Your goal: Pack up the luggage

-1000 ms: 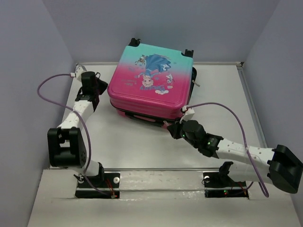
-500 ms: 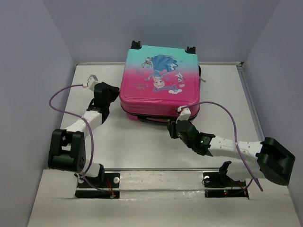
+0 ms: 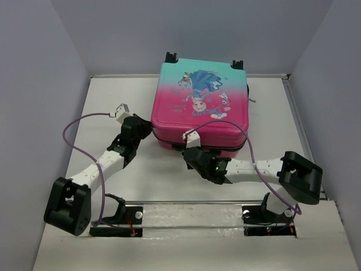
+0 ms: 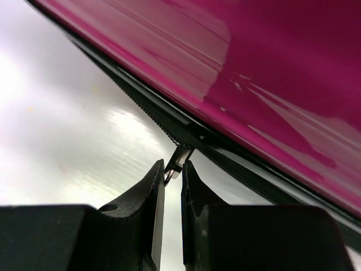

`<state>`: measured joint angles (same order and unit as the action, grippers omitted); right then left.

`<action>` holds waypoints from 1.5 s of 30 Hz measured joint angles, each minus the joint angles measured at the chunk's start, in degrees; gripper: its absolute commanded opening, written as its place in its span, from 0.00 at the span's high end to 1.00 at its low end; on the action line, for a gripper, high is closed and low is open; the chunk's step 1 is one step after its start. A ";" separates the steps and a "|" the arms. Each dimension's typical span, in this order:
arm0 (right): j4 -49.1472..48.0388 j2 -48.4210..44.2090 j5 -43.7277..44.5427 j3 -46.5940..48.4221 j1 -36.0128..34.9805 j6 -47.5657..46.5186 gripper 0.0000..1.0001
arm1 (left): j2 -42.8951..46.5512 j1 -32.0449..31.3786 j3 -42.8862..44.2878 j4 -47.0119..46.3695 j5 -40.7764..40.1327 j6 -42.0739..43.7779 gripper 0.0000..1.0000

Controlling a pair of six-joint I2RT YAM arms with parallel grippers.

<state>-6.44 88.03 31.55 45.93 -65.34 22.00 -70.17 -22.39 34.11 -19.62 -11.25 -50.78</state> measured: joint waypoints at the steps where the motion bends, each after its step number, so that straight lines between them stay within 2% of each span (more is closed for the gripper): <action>1: -0.39 -0.04 -0.74 -0.02 -0.31 0.02 0.93 | 1.53 -0.09 0.00 1.53 -0.61 0.92 0.77; 4: -2.14 -2.34 -2.58 -2.58 -1.03 0.55 0.93 | 2.91 -0.33 0.17 3.91 -1.27 2.14 0.77; 8: -1.92 -13.22 -3.08 -9.73 -2.01 0.92 0.93 | 1.70 -1.22 0.24 4.46 -0.02 2.29 0.75; 11: 2.58 -22.40 -4.55 -12.63 -1.68 0.57 0.93 | 1.53 -2.10 0.28 5.01 1.11 2.25 0.64; 12: 4.24 -24.92 -5.20 -13.00 -1.05 0.44 0.93 | 1.73 -2.49 0.39 5.53 1.27 2.25 0.51; 14: 6.47 -28.48 -7.74 -13.92 0.63 0.44 0.93 | 2.36 -3.06 1.16 6.69 0.57 2.51 0.42; 15: 6.95 -31.39 -10.43 -15.43 3.34 0.57 0.93 | 3.10 -3.23 2.03 7.58 -0.79 2.47 0.39; 16: 7.13 -34.49 -12.85 -17.00 6.40 0.96 0.93 | 4.46 -3.19 3.61 7.74 -1.53 2.54 0.31; 19: 7.80 -42.97 -18.73 -20.39 14.34 3.10 0.93 | 5.27 -0.81 10.45 8.07 -1.29 2.80 0.26; 22: 12.24 -48.76 -19.34 -21.33 18.60 6.10 0.93 | -1.18 3.58 23.19 7.08 1.38 3.37 0.24; 27: 19.65 -54.27 -14.71 -21.35 19.19 10.86 0.93 | -20.28 8.07 45.42 8.22 7.56 5.64 0.18; 30: 23.37 -57.22 -11.74 -21.35 19.39 12.31 0.93 | -32.68 9.25 54.86 9.51 12.50 6.71 0.15; 35: 25.14 -55.41 -9.46 -21.00 19.63 13.07 0.93 | -50.21 9.84 69.11 12.83 22.08 6.71 0.11; 45: 24.00 -51.06 -9.46 -20.90 20.02 12.70 0.93 | -65.94 10.08 89.66 13.57 31.52 2.45 0.10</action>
<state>17.56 36.97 22.09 25.04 -45.32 34.70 -136.11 -12.32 123.76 -6.04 20.27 -48.34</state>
